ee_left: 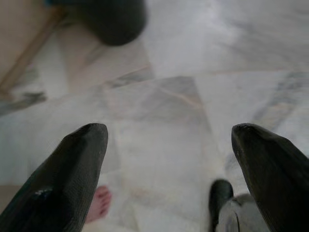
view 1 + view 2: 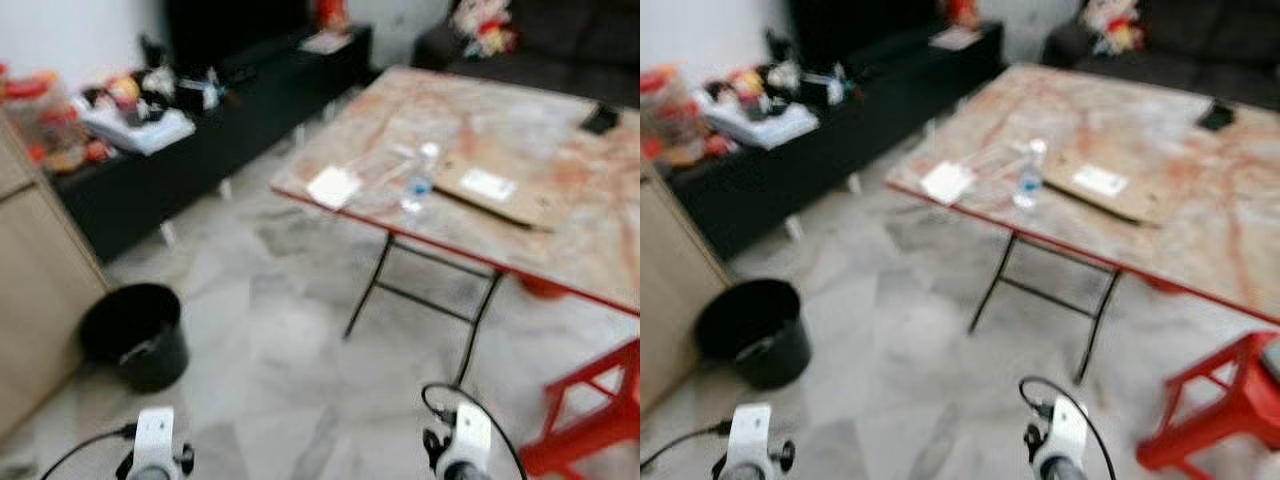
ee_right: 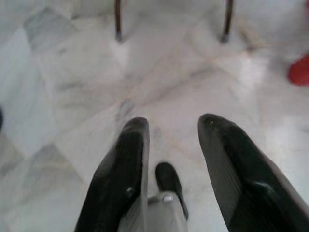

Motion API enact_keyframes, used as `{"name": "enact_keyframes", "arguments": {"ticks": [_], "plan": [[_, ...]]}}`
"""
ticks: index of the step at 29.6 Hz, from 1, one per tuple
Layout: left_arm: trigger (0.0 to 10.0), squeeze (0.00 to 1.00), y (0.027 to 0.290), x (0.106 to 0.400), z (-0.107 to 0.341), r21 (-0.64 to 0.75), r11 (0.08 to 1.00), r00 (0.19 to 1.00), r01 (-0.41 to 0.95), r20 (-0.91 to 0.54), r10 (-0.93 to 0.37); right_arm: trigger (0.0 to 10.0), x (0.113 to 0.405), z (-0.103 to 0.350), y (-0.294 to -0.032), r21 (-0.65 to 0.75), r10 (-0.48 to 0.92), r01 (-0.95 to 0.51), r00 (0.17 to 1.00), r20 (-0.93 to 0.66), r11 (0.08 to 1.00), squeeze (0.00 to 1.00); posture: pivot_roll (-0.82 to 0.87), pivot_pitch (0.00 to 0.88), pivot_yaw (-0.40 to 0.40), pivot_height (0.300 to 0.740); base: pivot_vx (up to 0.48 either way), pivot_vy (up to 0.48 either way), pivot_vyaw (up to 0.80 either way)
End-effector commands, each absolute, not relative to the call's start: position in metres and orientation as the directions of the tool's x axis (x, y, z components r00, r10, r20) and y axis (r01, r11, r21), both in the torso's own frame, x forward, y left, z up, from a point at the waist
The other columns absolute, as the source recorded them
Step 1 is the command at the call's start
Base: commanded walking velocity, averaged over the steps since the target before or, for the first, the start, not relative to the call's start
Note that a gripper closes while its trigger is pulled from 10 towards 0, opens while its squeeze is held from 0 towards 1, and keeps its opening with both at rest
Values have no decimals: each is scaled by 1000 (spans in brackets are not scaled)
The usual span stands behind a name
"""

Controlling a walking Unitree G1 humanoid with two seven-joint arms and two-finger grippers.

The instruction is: Picking trash to rubbish bin

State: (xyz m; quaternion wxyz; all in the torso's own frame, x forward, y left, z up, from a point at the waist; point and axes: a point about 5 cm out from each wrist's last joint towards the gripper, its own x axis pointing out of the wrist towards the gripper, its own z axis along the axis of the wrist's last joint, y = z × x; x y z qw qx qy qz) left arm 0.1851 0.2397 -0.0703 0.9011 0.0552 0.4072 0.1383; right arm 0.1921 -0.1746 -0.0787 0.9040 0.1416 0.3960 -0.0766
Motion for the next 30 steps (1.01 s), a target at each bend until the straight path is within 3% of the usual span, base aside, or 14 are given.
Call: {"name": "enact_keyframes", "arguments": {"ticks": [1, 21, 30], "plan": [[10000, 0, 239, 187, -70, 214, 956, 628, -203, -720, 295, 10000, 192, -79, -176, 192, -32, 256, 672, -740, 947, 0, -25, 27, 0, 740, 0, 0, -800], [10000, 0, 237, 190, -69, 213, 959, 640, -189, -714, 285, 10000, 196, -76, -173, 199, -22, 240, 690, -724, 950, 0, -23, 26, 2, 740, 0, 0, -720], [10000, 0, 217, 231, -45, 256, 966, 791, -36, -584, 184, 10000, 222, -61, -163, 207, 31, 138, 758, -651, 968, 0, -13, 23, -6, 740, 0, 0, 0]]}}
